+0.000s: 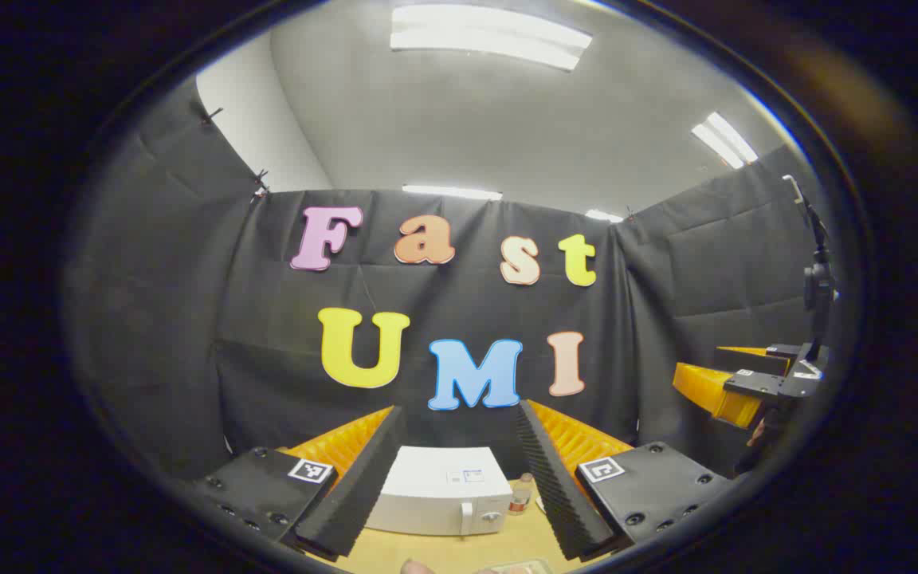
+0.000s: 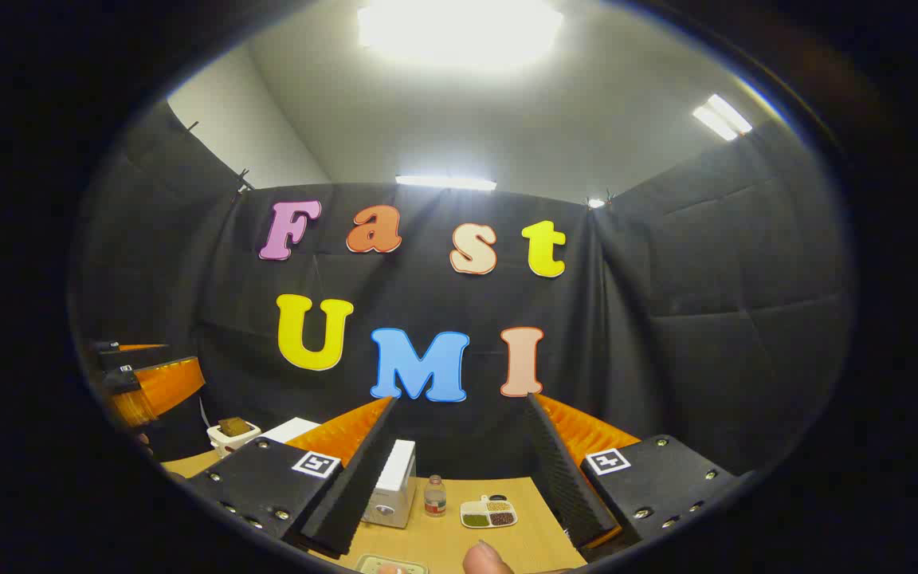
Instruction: Open the microwave oven with the left hand, put the food in, and close the microwave oven.
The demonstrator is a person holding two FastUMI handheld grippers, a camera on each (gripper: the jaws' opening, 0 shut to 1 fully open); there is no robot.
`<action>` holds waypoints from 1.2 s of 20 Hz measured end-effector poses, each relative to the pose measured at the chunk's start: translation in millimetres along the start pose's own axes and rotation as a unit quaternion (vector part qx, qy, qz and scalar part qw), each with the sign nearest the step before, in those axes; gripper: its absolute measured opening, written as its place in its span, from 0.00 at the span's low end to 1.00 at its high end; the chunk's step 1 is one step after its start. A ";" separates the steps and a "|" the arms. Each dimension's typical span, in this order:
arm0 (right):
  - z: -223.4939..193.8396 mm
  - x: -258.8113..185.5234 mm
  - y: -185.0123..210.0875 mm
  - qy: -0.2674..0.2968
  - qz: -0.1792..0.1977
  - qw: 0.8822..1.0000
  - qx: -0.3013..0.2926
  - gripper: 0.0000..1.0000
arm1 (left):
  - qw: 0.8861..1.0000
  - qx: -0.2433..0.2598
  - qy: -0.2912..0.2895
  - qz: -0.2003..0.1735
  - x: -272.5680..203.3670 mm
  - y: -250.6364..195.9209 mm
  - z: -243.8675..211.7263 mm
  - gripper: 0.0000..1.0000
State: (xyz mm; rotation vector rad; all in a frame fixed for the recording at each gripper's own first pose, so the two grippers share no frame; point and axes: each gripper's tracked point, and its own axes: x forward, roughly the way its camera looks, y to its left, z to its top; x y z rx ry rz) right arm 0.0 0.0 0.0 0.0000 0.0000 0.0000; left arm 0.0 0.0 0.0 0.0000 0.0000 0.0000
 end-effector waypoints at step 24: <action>-29.6 -5.3 -45.0 0.018 0.045 0.999 -0.001 0.96 | 0.998 0.013 0.052 0.033 -9.9 -55.5 -69.8 0.93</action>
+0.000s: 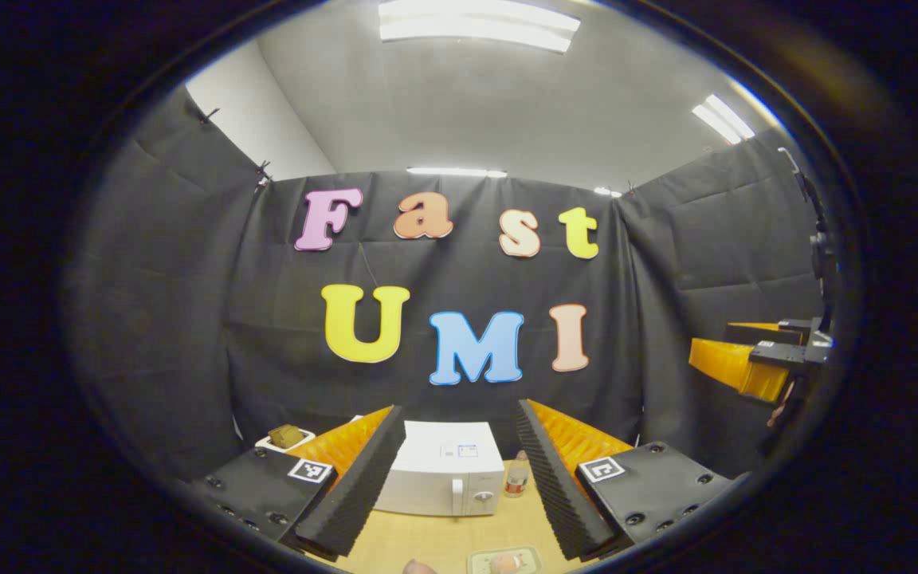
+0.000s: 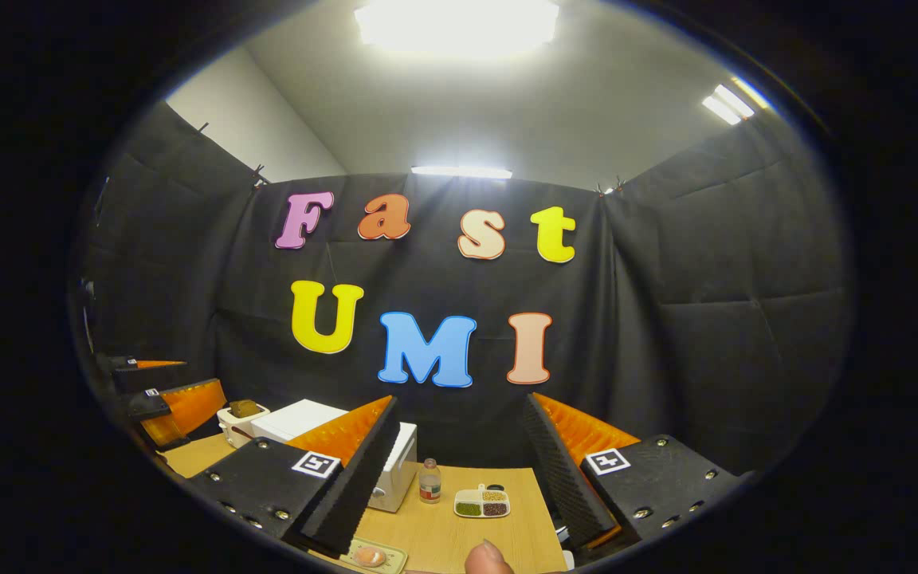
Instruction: Open the microwave oven with the left hand, put the food in, and close the microwave oven.
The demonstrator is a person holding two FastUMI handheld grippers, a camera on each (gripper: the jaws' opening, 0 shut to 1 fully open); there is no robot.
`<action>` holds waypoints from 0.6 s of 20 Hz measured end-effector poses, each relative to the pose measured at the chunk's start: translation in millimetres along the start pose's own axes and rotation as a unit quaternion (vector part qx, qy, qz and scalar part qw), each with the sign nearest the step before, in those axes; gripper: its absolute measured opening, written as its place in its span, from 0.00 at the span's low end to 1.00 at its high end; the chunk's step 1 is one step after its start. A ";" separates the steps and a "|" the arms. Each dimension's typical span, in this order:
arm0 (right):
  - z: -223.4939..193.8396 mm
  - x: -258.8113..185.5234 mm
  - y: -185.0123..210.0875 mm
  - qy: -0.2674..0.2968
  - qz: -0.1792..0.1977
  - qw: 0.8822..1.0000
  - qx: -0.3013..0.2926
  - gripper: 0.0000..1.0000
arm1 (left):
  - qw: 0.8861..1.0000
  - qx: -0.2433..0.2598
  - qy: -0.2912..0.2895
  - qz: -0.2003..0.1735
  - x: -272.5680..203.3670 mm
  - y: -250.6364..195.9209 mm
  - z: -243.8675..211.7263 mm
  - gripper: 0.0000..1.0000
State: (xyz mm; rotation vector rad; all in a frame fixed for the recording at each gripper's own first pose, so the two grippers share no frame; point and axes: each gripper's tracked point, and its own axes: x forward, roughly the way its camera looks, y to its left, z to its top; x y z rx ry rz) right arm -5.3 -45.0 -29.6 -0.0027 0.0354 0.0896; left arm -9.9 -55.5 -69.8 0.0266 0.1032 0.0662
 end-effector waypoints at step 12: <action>-10.9 54.9 -0.8 0.031 -0.106 0.993 -0.026 0.96 | 0.990 -0.040 0.126 -0.054 123.9 19.1 -214.0 0.96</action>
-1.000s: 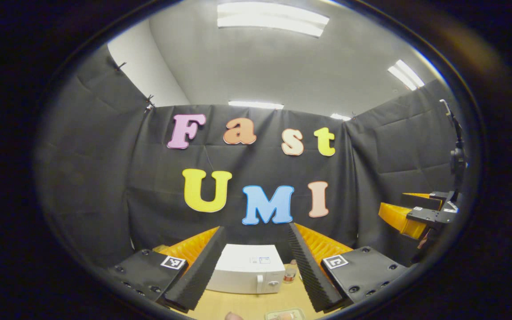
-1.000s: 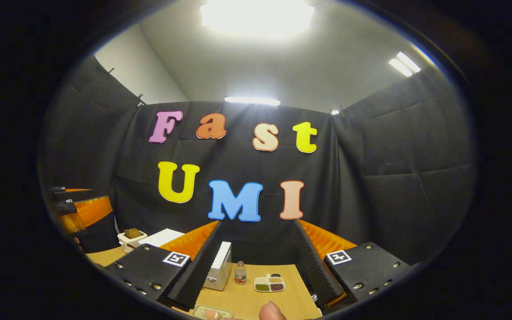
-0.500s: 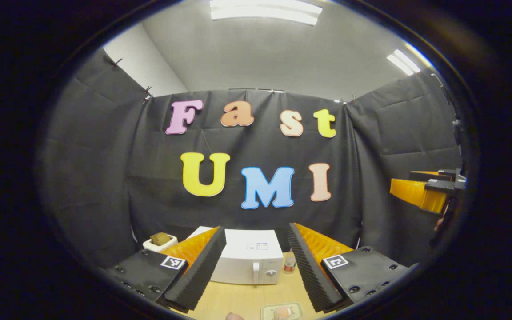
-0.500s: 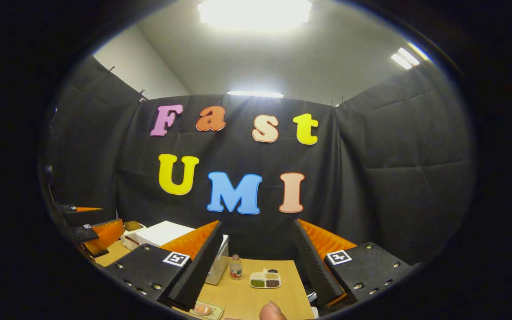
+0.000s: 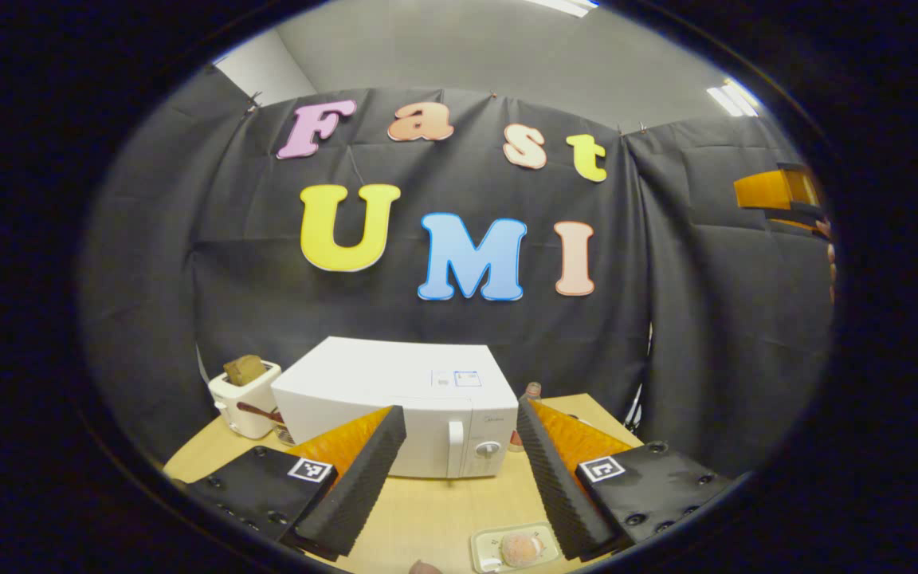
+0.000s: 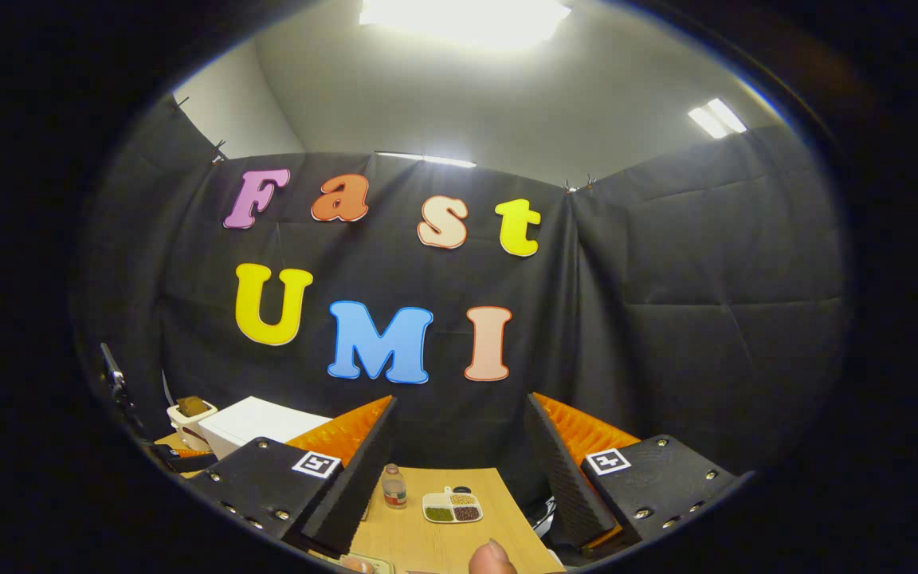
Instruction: Open the microwave oven with the left hand, put the food in, and close the microwave oven.
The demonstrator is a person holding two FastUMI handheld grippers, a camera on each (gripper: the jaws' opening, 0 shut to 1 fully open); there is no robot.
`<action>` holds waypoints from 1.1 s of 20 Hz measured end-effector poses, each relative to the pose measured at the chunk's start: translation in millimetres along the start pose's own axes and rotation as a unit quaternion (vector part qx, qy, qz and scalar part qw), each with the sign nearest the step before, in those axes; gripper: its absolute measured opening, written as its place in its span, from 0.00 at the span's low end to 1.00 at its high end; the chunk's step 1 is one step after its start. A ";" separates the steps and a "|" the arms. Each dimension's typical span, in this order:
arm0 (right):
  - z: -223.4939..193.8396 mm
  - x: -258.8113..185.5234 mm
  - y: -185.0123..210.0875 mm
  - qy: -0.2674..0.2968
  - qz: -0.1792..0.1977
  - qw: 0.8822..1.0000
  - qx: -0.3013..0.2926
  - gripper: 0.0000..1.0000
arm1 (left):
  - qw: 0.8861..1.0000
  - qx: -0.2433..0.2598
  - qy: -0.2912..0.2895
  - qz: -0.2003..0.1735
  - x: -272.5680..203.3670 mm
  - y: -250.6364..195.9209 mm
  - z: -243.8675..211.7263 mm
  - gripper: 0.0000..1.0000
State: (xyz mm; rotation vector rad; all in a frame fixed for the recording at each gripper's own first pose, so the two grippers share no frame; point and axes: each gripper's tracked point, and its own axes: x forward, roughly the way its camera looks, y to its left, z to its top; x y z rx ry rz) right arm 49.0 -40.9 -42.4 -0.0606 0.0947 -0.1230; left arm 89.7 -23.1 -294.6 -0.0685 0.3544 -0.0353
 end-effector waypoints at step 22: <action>-53.2 11.2 -32.0 0.109 -0.129 0.982 -0.080 0.94 | 0.991 0.028 0.127 -0.022 217.3 18.0 -201.3 0.54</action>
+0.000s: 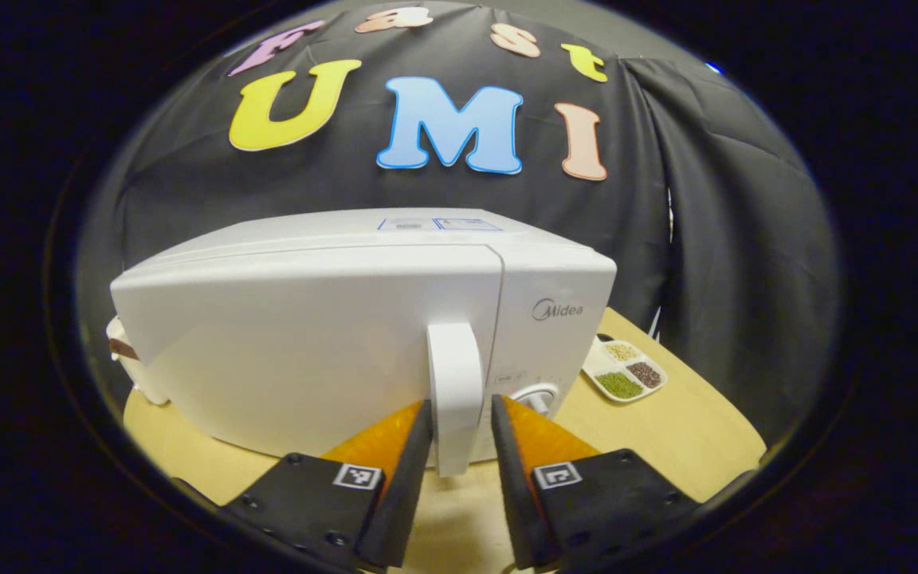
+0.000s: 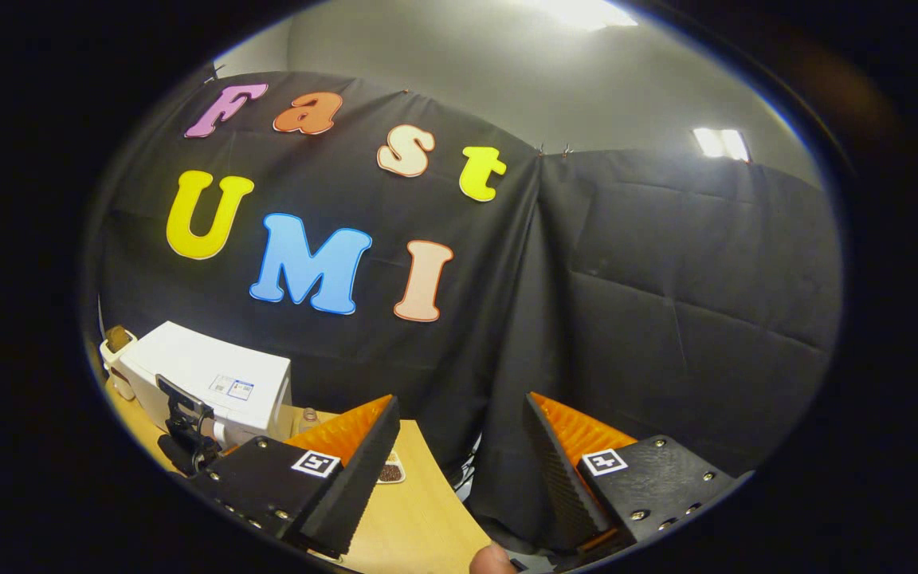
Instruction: Open the microwave oven with the left hand, put the food in, and close the microwave oven.
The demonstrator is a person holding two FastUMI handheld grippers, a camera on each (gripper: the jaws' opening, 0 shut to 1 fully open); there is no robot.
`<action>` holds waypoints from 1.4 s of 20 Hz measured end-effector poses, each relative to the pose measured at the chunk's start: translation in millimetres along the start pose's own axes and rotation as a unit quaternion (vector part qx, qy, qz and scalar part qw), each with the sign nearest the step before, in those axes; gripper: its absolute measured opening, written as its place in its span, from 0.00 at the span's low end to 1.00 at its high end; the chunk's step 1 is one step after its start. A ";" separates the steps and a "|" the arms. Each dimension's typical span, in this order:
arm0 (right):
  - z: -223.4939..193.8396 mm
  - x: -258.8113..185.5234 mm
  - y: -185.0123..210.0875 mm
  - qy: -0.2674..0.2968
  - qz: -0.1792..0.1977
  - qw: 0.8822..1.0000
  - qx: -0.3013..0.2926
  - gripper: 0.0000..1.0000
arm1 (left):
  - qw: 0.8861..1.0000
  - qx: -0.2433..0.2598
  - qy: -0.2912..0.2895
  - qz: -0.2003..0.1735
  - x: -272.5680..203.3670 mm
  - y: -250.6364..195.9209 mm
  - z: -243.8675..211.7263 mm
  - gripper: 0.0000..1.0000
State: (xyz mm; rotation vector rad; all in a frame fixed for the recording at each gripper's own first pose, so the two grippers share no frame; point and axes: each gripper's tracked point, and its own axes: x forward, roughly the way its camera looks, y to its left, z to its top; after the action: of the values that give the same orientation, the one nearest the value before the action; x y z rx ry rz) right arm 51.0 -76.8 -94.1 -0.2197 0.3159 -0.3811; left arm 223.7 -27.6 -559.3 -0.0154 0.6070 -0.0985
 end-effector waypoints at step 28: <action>-14.6 -149.6 15.0 -0.067 0.215 0.972 0.068 0.94 | 0.995 0.032 0.015 0.096 -263.7 134.1 -111.0 0.25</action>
State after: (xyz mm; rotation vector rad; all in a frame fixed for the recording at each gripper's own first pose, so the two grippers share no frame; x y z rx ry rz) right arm -80.8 -6.2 -72.8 -0.0378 0.1948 0.0416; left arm -43.2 133.0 -506.3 0.1059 0.6318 0.0683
